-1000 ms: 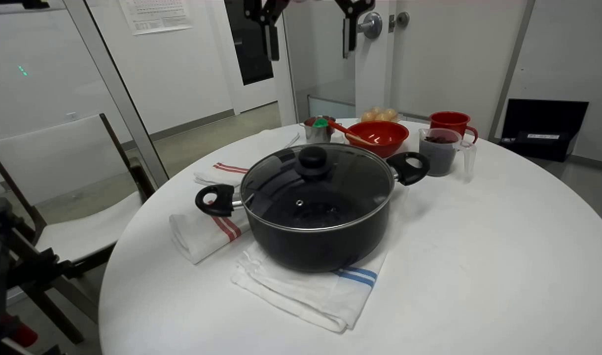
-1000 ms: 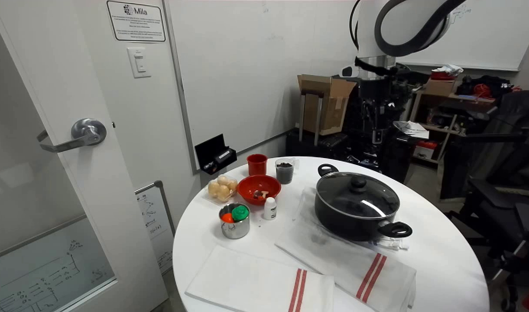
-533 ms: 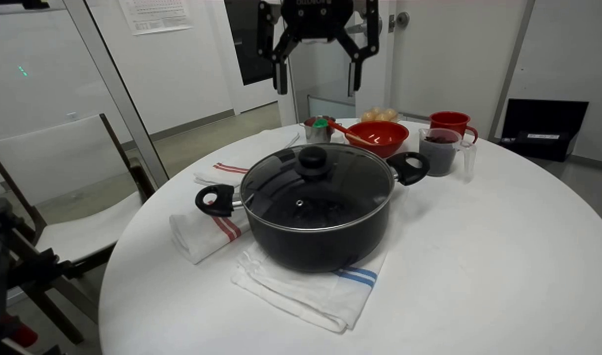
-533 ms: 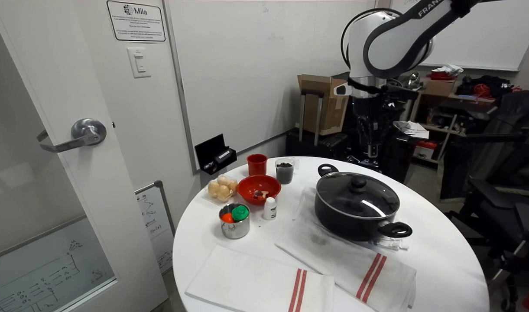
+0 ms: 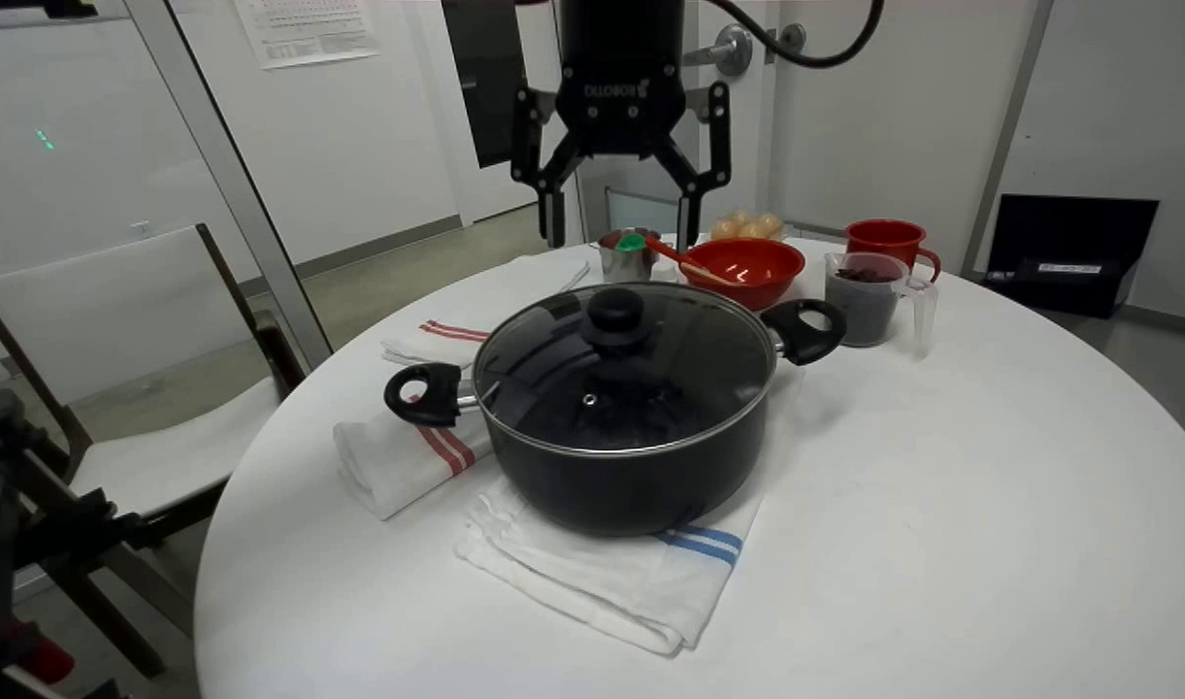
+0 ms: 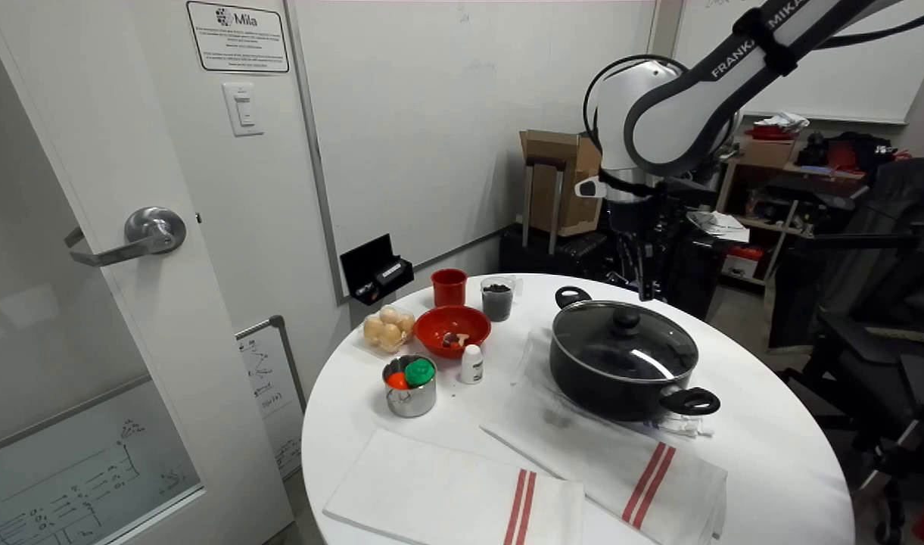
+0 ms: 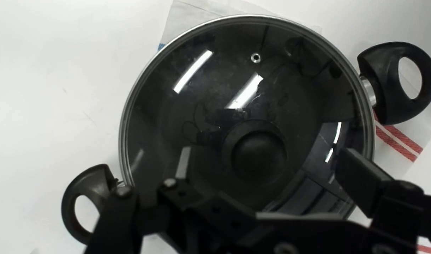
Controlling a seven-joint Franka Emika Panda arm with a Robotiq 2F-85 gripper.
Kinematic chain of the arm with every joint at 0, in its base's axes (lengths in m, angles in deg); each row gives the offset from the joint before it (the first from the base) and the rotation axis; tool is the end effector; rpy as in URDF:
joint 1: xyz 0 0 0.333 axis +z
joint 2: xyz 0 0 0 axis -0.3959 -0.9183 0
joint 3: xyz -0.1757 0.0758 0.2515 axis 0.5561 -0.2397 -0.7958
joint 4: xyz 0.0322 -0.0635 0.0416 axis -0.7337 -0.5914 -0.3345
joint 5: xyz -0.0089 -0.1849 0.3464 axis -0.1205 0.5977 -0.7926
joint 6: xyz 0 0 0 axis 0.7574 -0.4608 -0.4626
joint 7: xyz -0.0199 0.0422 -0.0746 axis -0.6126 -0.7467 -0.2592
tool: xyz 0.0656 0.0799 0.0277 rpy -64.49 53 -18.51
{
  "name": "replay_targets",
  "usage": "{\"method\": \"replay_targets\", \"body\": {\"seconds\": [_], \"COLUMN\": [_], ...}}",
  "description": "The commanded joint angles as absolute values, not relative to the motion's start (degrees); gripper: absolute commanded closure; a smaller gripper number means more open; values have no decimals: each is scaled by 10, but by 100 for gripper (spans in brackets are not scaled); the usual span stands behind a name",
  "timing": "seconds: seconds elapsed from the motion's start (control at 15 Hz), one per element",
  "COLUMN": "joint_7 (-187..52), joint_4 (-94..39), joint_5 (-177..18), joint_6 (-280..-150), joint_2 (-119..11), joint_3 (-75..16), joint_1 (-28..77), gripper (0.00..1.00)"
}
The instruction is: Remove the glass lid from the pot and put it on the table
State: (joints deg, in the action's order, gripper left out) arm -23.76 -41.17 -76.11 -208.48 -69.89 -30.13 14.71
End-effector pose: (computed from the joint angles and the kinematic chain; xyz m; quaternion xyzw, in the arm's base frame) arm 0.6070 -0.1310 0.1985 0.9556 0.2734 -0.1097 0.0113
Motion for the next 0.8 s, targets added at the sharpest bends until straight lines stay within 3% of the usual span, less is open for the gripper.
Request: {"method": "replay_targets", "body": {"seconds": [0.0, 0.73], "joint_7": [-253, -263], "joint_4": [-389, -369], "joint_5": [-741, -732], "joint_6": [-2091, -2086], "joint_2": [-729, -772], "joint_3": [-310, -322], "joint_1": [145, 149], "gripper": [0, 0]}}
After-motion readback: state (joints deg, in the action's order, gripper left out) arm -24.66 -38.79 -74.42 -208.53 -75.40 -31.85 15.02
